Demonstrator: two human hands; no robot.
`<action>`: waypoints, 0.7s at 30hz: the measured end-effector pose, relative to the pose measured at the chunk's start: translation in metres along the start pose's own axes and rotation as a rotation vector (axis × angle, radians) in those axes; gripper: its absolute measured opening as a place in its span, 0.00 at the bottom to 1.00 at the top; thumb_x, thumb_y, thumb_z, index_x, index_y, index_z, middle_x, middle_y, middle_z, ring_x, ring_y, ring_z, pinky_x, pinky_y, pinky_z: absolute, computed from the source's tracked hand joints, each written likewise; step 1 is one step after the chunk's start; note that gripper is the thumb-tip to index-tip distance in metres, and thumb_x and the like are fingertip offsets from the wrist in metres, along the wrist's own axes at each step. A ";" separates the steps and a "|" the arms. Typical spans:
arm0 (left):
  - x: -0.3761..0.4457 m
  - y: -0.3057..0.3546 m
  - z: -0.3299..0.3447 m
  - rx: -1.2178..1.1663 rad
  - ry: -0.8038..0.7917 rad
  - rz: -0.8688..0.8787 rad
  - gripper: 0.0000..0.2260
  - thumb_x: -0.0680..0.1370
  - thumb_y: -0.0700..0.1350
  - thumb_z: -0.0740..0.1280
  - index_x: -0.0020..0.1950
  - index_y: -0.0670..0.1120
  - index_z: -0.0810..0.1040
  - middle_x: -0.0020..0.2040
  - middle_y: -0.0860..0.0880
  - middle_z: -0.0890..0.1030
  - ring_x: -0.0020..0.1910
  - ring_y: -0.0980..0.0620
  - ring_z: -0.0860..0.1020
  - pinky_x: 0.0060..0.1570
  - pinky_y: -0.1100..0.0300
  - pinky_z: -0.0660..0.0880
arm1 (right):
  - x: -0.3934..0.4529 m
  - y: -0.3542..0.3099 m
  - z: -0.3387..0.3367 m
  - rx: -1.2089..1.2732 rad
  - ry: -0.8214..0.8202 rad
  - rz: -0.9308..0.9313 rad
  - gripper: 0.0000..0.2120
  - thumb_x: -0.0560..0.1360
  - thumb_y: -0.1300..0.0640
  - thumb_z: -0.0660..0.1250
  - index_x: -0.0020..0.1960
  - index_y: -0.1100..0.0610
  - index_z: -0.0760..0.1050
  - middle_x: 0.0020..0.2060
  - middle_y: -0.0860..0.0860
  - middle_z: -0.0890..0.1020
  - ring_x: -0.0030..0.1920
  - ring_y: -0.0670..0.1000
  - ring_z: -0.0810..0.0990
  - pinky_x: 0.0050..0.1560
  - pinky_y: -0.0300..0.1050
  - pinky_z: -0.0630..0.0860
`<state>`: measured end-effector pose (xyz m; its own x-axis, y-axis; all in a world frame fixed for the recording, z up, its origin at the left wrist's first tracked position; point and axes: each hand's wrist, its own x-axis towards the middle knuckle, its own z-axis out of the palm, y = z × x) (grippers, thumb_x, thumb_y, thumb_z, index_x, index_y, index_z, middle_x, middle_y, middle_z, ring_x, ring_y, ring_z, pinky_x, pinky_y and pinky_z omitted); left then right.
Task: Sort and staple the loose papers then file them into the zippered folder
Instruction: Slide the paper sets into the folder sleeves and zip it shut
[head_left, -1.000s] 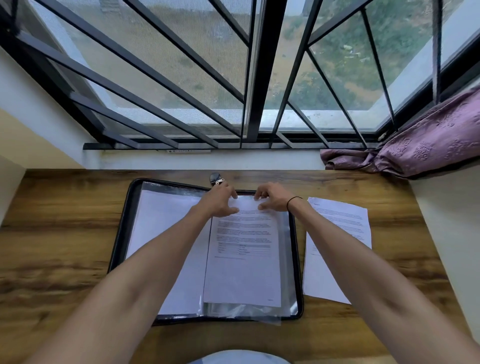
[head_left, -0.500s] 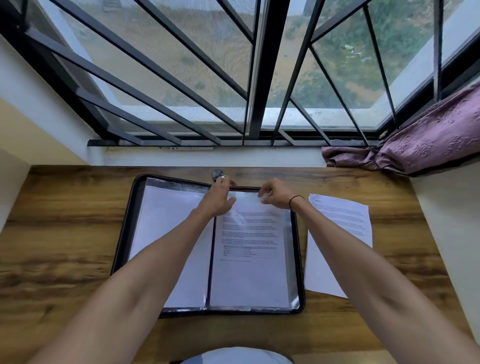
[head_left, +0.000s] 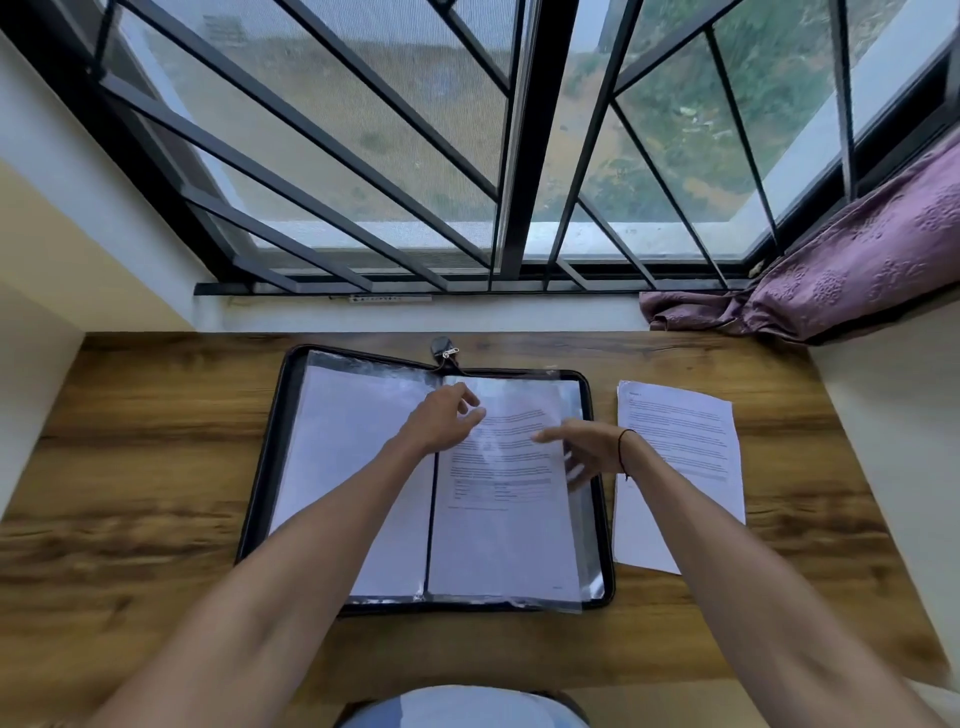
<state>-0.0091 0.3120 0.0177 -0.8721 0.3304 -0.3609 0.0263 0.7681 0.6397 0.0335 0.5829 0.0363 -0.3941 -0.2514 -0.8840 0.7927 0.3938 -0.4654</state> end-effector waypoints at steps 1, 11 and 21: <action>-0.005 0.000 -0.002 -0.013 0.005 -0.003 0.18 0.81 0.61 0.65 0.61 0.50 0.78 0.56 0.50 0.82 0.53 0.53 0.80 0.54 0.51 0.79 | -0.003 0.001 0.003 -0.011 -0.082 0.027 0.26 0.77 0.44 0.73 0.70 0.56 0.75 0.60 0.60 0.84 0.57 0.62 0.85 0.56 0.62 0.82; -0.058 0.014 -0.048 -0.596 -0.231 -0.289 0.39 0.75 0.77 0.53 0.73 0.51 0.70 0.64 0.42 0.77 0.58 0.43 0.80 0.49 0.47 0.84 | -0.012 -0.040 0.053 0.230 -0.511 -0.250 0.46 0.74 0.22 0.40 0.81 0.49 0.61 0.74 0.69 0.69 0.68 0.70 0.74 0.67 0.65 0.73; -0.093 -0.069 -0.104 -0.978 -0.055 -0.211 0.38 0.77 0.76 0.53 0.77 0.51 0.72 0.71 0.44 0.79 0.68 0.44 0.78 0.69 0.42 0.73 | 0.023 -0.073 0.131 0.111 -0.475 -0.254 0.41 0.75 0.29 0.65 0.82 0.47 0.60 0.74 0.61 0.72 0.71 0.65 0.75 0.74 0.69 0.66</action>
<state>0.0192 0.1707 0.0776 -0.7881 0.2830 -0.5466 -0.5615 0.0335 0.8268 0.0270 0.4323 0.0555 -0.3466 -0.7082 -0.6151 0.7541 0.1796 -0.6317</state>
